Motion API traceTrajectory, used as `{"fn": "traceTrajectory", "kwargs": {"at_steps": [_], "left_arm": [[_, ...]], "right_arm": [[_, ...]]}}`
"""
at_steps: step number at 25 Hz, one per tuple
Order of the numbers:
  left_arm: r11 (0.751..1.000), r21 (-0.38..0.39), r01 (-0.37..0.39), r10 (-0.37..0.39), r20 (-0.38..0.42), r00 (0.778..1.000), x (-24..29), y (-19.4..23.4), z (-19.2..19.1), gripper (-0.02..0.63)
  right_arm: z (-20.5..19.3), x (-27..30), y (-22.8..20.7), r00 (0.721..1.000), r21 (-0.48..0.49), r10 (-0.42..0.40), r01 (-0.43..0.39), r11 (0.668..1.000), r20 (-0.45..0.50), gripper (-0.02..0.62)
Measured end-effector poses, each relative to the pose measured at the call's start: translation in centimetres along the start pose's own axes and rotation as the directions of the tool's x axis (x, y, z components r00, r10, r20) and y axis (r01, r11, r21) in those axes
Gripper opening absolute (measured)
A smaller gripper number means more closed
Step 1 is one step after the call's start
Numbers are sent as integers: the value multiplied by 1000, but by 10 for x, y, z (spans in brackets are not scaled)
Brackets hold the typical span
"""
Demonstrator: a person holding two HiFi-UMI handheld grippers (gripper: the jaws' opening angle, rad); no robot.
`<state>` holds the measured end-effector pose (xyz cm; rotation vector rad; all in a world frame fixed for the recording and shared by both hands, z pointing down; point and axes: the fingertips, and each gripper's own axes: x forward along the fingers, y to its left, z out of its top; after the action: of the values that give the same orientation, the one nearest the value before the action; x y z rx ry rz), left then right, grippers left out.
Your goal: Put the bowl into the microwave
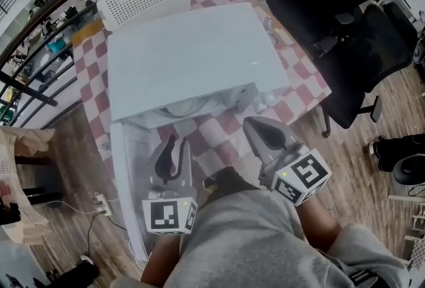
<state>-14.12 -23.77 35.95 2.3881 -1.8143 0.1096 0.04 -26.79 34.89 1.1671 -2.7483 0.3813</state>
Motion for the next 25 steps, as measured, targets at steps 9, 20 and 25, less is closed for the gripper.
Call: {"fn": "traceTrajectory", "kwargs": {"at_steps": [9, 20, 25], "left_arm": [[1000, 5, 8, -8, 28, 1000, -38, -2, 23, 11], [999, -3, 34, -33, 17, 999, -60, -27, 23, 11], [999, 15, 45, -45, 13, 999, -65, -46, 23, 11]], "right_arm": [[-15, -16, 36, 1000, 0, 9, -9, 1000, -19, -3], [-25, -44, 40, 999, 5, -8, 8, 1000, -31, -3], [-33, -62, 34, 999, 9, -15, 15, 1000, -35, -3]]}}
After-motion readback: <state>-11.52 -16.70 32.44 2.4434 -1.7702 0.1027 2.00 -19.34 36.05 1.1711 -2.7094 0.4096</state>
